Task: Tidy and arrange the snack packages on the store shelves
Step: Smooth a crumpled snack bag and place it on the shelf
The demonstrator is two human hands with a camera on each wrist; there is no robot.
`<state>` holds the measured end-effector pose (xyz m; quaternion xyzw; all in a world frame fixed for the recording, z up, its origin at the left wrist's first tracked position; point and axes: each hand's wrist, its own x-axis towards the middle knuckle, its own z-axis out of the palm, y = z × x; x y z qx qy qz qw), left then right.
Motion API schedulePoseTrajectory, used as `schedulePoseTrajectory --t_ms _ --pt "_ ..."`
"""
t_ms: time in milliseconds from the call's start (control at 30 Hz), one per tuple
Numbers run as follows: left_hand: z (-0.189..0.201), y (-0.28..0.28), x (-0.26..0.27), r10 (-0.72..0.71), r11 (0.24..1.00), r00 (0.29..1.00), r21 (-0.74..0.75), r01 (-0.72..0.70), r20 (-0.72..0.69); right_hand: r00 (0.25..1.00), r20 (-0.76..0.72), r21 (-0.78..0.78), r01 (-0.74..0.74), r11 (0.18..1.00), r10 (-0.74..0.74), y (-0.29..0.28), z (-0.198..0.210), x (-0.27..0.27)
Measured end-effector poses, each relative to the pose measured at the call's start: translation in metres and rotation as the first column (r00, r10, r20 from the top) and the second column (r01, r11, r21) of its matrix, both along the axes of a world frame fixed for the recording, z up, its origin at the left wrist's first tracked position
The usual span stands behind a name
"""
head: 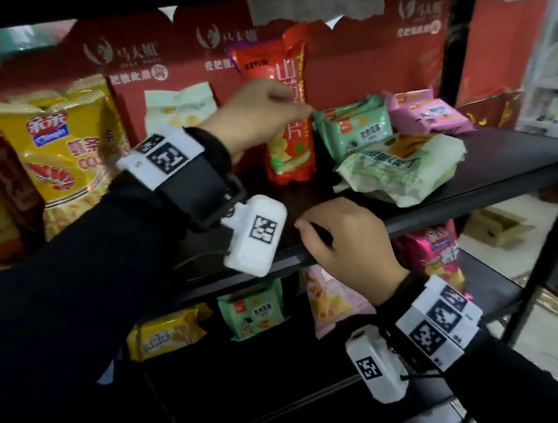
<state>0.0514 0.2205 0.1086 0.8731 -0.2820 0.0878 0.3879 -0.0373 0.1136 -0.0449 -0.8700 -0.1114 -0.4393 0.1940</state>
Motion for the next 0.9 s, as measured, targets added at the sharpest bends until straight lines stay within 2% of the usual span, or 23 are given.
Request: schedulePoseTrajectory --t_ms 100,200,333,433,500,567,700,800,900 --pt "-0.009 -0.042 -0.007 -0.134 0.982 0.974 0.109 0.156 -0.185 0.999 0.014 0.018 -0.034 0.999 0.033 -0.016 -0.007 -0.018" --pt "-0.024 -0.071 -0.002 -0.143 0.943 0.926 0.236 0.234 -0.348 0.997 -0.054 -0.029 -0.055 0.998 0.054 -0.028 -0.015 -0.032" --pt "-0.036 -0.092 0.005 -0.119 0.871 0.893 0.387 0.304 -0.433 0.982 -0.175 -0.009 -0.076 0.997 0.074 -0.031 -0.020 -0.038" --pt "-0.037 -0.094 0.013 -0.112 0.854 0.894 0.418 0.309 -0.433 0.984 -0.164 0.028 -0.061 0.998 0.065 -0.028 -0.022 -0.038" --pt "-0.034 -0.092 0.017 -0.127 0.865 0.845 0.359 0.351 -0.520 0.987 -0.148 0.054 -0.058 0.997 0.065 -0.027 -0.024 -0.038" --pt "-0.030 -0.082 0.015 -0.169 0.900 0.788 0.233 0.368 -0.592 0.988 -0.133 0.083 -0.065 0.994 0.076 -0.025 -0.025 -0.038" --pt "-0.020 -0.043 0.005 -0.276 0.956 0.746 -0.092 0.278 -0.607 0.999 -0.018 0.084 -0.034 0.996 0.036 -0.021 -0.019 -0.033" --pt "-0.018 -0.001 -0.004 -0.374 0.919 0.720 -0.337 0.203 -0.584 0.999 0.040 0.105 0.002 0.994 -0.007 -0.018 -0.011 -0.022" --pt "-0.019 0.043 -0.012 -0.435 0.846 0.719 -0.520 0.120 -0.542 1.000 0.004 0.103 0.023 0.994 -0.023 -0.008 -0.001 -0.007"
